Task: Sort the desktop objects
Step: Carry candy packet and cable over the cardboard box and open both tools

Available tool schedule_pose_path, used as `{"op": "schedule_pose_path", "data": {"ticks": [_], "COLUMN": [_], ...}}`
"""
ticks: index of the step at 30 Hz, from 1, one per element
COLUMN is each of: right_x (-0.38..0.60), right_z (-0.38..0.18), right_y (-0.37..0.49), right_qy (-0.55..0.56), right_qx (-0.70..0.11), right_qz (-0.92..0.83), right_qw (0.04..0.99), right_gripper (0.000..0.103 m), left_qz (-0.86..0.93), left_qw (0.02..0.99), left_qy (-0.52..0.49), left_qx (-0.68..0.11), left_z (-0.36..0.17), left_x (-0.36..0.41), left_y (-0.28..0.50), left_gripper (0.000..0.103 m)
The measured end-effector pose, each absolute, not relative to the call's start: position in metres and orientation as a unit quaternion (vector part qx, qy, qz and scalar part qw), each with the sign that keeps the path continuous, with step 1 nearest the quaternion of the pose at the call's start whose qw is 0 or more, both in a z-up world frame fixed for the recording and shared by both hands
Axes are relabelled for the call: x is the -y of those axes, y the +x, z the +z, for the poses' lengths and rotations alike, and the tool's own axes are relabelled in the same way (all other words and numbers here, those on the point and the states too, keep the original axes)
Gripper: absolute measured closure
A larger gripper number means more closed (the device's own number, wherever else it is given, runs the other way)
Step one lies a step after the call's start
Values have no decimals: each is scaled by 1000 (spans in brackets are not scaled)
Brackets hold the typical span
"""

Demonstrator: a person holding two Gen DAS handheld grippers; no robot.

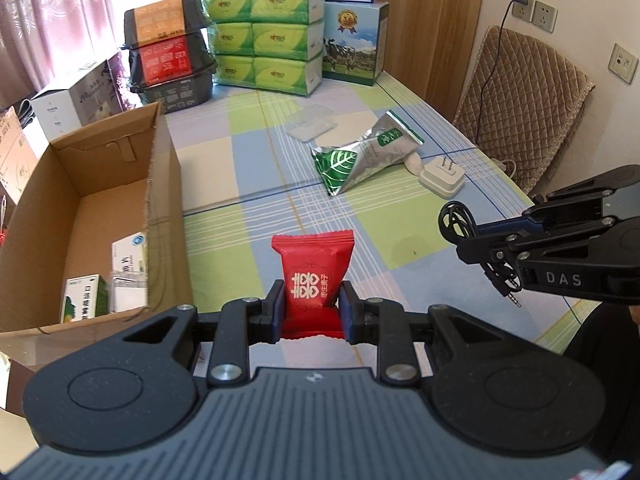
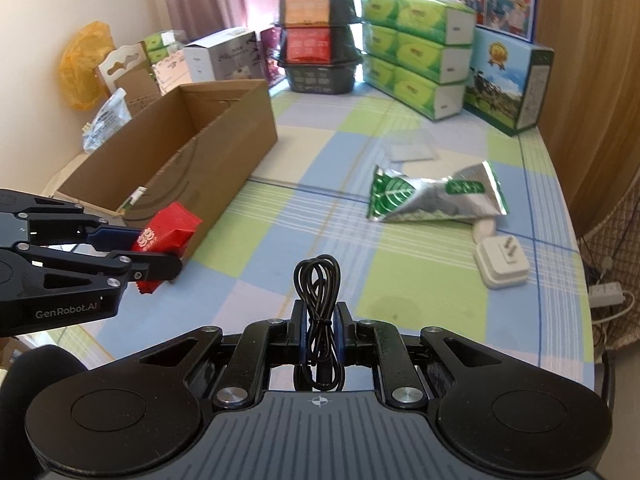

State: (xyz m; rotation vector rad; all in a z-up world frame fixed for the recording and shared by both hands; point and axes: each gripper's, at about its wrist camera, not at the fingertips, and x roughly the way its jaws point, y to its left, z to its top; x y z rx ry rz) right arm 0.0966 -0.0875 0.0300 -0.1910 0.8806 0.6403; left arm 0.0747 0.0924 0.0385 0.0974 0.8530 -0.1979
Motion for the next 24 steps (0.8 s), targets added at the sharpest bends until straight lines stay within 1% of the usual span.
{"op": "schedule_pose_path", "data": {"ticks": [13, 24], "right_x": [16, -53], "right_z": [54, 65], "right_y": [89, 82], "right_qy": [-113, -132], "right_qx": [-393, -375], "right_qz": [347, 386], "right_qw": [844, 832], "right_gripper": [93, 93], "left_qz": [-70, -28], "left_qw": [914, 919], "left_qy": [41, 27], "left_qx": [-396, -391], "left_z": [68, 87], "left_x": [-146, -215], "left_y": [66, 61], "left_gripper": [80, 80]}}
